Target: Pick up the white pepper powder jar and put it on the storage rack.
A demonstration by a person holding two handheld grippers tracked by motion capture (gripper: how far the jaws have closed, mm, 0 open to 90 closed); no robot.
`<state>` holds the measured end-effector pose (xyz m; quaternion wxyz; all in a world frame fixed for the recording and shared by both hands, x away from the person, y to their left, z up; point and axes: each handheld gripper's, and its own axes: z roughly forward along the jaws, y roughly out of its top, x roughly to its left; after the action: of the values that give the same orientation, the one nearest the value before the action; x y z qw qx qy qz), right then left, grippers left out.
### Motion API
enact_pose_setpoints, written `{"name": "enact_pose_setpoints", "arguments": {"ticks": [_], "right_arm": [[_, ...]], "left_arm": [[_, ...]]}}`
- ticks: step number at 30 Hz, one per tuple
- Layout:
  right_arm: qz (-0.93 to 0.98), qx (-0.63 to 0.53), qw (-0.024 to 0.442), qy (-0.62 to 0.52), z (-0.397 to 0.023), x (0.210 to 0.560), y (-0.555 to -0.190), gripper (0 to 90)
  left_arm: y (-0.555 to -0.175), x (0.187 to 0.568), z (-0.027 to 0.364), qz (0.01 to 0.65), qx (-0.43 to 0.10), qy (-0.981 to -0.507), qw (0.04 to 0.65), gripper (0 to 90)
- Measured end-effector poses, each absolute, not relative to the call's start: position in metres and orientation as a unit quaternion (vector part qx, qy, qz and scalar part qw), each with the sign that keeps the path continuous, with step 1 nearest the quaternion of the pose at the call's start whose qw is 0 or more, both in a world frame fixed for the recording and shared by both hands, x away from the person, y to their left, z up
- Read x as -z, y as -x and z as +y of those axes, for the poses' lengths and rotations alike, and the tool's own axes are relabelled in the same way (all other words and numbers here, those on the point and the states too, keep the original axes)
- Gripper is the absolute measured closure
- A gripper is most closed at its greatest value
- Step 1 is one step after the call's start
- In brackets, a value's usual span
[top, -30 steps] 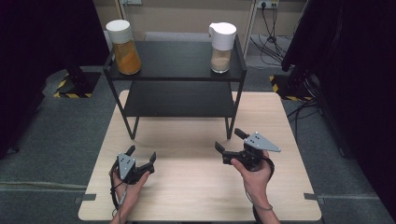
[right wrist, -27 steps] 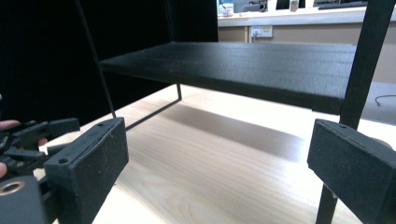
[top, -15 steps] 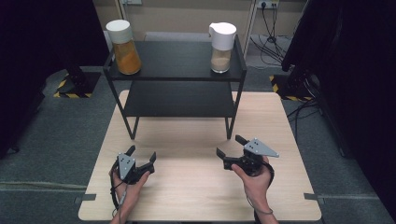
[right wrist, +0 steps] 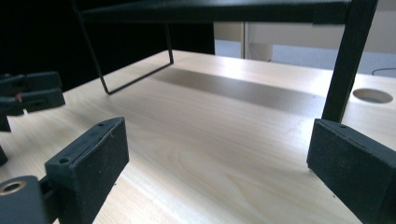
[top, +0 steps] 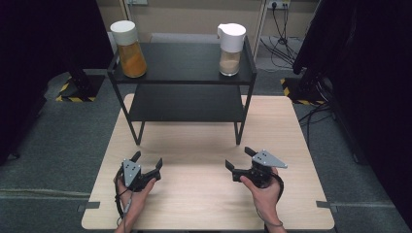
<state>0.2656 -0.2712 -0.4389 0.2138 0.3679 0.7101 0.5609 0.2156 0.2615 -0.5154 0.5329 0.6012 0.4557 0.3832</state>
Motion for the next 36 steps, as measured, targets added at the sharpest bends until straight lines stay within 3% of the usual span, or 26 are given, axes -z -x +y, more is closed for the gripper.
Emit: {"name": "enact_pose_setpoints", "arguments": {"ticks": [36], "right_arm": [[0.724,-0.533,0.201,-0.388,-0.277,0.473,-0.249,5.9]], "left_arm": [[-0.215,0.516,0.262,0.455,-0.383,-0.6,0.535,11.4]]}}
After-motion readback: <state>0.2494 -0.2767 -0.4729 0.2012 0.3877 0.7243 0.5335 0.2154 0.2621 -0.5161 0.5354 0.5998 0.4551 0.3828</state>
